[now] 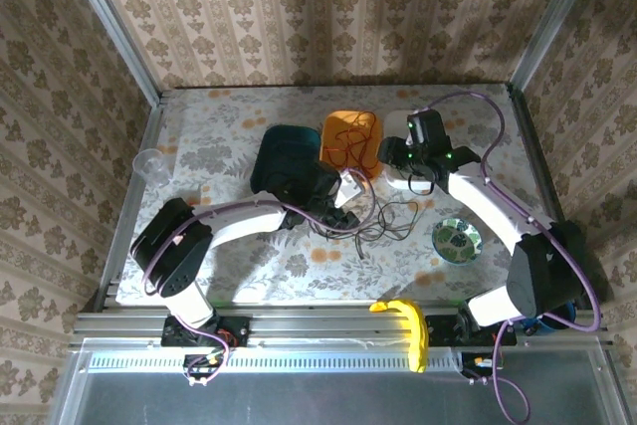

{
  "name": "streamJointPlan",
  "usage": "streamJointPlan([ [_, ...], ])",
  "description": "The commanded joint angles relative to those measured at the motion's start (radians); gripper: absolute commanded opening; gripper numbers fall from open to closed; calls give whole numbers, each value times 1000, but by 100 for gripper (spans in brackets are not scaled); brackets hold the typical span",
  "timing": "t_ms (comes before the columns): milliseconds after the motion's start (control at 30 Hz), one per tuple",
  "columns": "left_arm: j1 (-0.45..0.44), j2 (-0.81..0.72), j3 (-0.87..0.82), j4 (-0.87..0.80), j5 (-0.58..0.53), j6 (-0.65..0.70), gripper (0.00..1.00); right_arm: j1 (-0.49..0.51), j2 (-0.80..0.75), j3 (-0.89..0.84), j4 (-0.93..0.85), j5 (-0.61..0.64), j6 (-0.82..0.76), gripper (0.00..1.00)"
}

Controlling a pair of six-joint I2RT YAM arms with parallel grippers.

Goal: Untangle the cables

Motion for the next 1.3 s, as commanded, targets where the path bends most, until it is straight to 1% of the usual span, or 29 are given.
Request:
streamJointPlan([
  [0,-11,31,42,-135,29,100,75,-15,-29,-12,-11,20,21,61],
  [300,-22,146,118,-113,-22,112,66,-29,-14,-5,-7,5,28,60],
  [467,-24,205,151,-91,-38,96,60,-36,-25,-16,-12,4,22,60],
  [667,-24,247,168,-79,-31,81,53,-50,-40,-34,-13,6,27,60],
  [833,-24,277,185,-97,-9,60,44,-58,-50,-44,-9,3,31,59],
  [900,-25,289,194,-108,2,54,39,-60,-51,-45,-8,0,33,59],
  [933,-25,293,199,-114,2,54,35,-62,-53,-45,-9,-2,34,59],
  [1000,-25,297,211,-133,0,55,24,-64,-54,-45,-9,-5,35,59],
  [1067,-25,284,224,-146,-12,58,10,-68,-53,-44,-12,-5,35,59],
  [1133,-24,256,225,-142,-14,66,2,-72,-53,-45,-14,-4,34,59],
  [1167,-24,237,223,-136,-17,70,0,-76,-53,-45,-15,-6,34,59],
  [1267,-23,176,228,-131,-20,84,0,-86,-53,-45,-18,-8,36,59],
])
